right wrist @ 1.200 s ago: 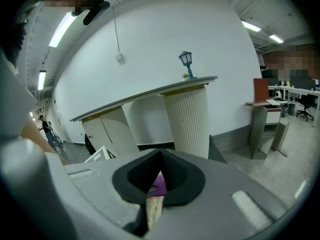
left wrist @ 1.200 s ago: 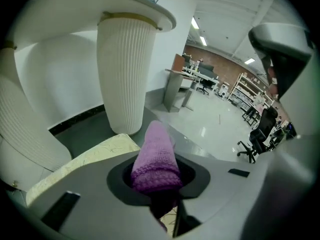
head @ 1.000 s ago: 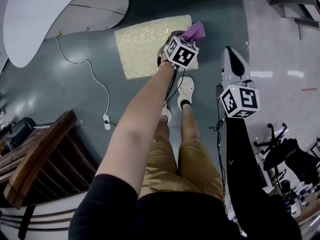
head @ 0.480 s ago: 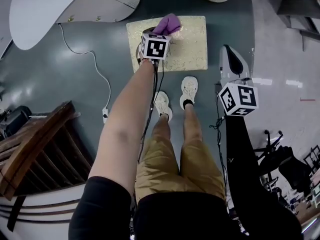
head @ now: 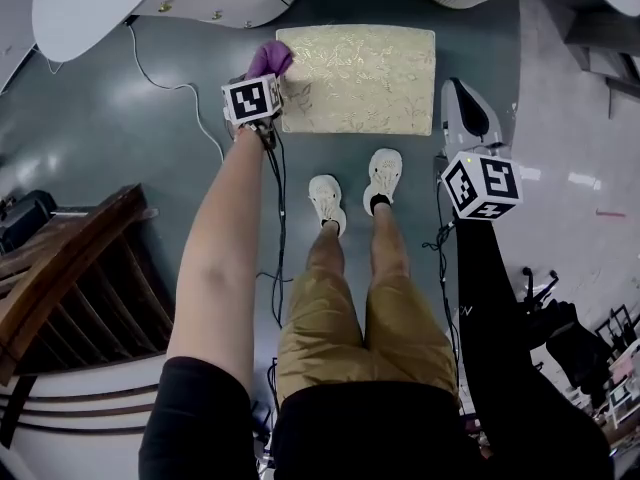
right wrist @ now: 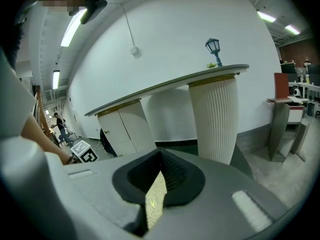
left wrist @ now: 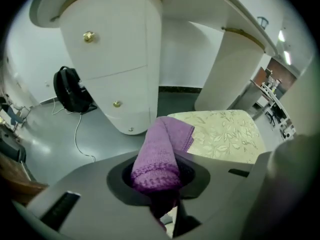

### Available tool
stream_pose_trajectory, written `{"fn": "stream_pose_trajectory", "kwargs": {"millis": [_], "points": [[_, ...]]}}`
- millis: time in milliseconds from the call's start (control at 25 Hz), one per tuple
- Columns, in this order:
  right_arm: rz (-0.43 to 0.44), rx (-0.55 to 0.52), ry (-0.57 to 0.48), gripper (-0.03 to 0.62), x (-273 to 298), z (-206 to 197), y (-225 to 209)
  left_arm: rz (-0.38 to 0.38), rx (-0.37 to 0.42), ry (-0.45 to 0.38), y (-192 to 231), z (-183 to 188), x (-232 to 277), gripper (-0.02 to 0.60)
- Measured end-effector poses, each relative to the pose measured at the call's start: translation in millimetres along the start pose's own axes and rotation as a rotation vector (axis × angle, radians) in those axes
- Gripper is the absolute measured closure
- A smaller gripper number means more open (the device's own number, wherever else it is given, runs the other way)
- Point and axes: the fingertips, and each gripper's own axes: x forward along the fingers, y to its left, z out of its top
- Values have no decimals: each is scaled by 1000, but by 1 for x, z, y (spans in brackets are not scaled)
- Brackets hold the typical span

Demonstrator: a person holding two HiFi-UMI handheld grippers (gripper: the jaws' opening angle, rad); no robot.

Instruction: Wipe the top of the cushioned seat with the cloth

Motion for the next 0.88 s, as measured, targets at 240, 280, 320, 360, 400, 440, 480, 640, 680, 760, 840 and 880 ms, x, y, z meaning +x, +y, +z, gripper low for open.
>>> {"fn": "stream_pose_trajectory", "kwargs": {"millis": [240,280,320,360,400,440,480,640,680,760,840,880], "points": [[2,-11,-15,594,-2,4,1,-58,-25,-83,-2,2,-11,497],[-2,-8,-18,594,-3,4,0,-67,-8,-110,-9,9,-16,497],[-7,-5,-22,594,-6,4,-3,-83,10,-136,-20,15,-21,497],[-15,-2,-24,594,-9,4,-6,-107,34,-161,-36,21,-26,497],[-23,2,-26,594,-12,3,-9,-138,66,-186,-55,27,-31,495],[-31,6,-29,594,-16,3,-13,-173,105,-208,-77,32,-36,495],[-39,10,-32,594,-18,3,-16,-209,146,-227,-99,36,-41,495],[-65,23,-47,594,-30,1,-31,-353,233,-253,-192,39,-52,495],[-74,27,-49,594,-35,0,-35,-392,244,-251,-217,36,-55,495],[-92,36,-54,594,-44,0,-44,-468,281,-241,-266,29,-60,495],[-115,42,-62,594,-54,1,-54,-541,326,-226,-312,20,-61,495],[-127,46,-66,594,-59,1,-60,-571,343,-213,-331,15,-58,495]]}}
